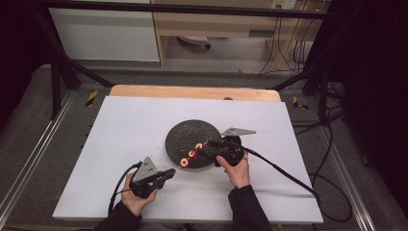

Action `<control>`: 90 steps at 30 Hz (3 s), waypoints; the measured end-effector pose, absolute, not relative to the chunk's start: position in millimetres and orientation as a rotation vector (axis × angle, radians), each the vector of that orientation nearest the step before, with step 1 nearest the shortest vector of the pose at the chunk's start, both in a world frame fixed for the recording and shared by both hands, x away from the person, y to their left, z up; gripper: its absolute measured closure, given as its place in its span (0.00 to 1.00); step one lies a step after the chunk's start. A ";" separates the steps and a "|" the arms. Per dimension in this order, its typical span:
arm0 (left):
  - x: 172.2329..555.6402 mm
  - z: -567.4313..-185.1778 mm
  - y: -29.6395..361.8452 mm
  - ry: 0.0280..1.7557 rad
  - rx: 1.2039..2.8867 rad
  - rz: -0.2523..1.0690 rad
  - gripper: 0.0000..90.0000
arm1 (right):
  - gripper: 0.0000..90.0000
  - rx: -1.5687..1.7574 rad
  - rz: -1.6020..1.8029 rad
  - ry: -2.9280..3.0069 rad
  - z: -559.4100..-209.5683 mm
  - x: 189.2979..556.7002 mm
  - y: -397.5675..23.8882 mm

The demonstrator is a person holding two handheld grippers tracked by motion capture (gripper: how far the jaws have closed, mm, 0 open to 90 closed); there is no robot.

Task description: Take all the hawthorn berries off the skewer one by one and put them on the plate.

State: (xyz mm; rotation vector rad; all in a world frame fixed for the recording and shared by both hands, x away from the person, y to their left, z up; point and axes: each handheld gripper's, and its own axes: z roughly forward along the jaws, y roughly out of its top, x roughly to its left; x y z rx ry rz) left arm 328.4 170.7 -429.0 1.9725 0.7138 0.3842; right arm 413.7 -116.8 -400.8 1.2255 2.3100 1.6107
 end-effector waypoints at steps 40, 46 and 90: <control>324.4 -428.3 172.4 0.691 1.955 0.403 0.98 | 0.69 1.301 1.659 2.224 -375.5 427.3 -138.7; 325.3 -428.8 175.2 0.704 1.954 0.404 0.98 | 0.69 1.315 1.639 2.179 -366.9 437.0 -149.7; 339.2 -424.8 196.1 0.805 1.925 0.427 0.98 | 0.53 1.343 1.350 2.353 -433.8 458.8 -112.1</control>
